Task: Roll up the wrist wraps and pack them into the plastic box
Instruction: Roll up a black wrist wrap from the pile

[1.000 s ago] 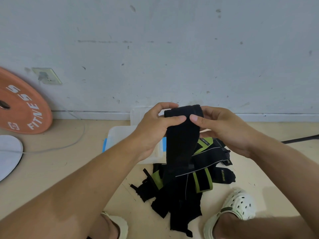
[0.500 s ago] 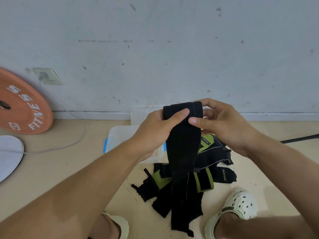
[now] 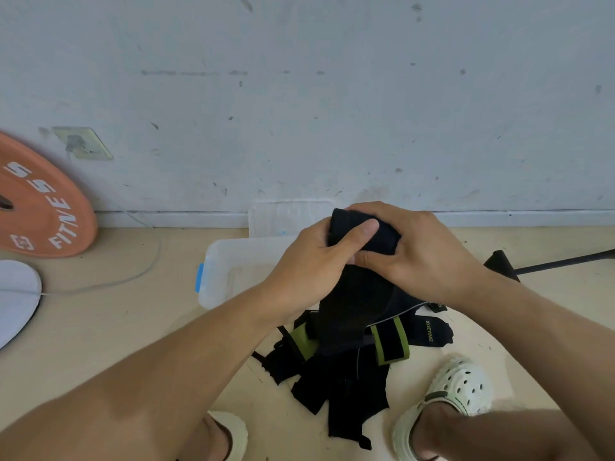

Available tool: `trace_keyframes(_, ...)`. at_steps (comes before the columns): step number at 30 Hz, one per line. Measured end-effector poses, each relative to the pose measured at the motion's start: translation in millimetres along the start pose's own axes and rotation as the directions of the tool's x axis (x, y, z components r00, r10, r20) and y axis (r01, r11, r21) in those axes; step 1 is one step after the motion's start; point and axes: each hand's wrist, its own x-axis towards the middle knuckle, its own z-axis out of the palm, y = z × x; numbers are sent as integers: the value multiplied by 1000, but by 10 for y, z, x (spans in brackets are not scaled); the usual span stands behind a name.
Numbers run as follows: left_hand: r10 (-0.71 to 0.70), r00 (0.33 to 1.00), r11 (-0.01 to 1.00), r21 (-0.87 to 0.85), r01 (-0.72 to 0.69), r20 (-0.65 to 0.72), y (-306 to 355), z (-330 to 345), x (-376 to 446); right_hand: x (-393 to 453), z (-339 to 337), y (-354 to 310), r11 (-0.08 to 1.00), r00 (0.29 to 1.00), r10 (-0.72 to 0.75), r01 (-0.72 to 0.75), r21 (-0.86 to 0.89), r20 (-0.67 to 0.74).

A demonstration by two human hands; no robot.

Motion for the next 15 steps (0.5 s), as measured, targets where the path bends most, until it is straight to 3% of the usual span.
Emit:
trace_keyframes(7, -75, 997, 986, -147, 73, -8, -40, 21, 42, 25, 113, -17, 996, 997, 24, -17, 90, -72)
trace_keyframes(15, -111, 993, 958, -271, 98, -32, 10, -81, 59, 123, -115, 74, 895, 972, 149, -211, 394, 183)
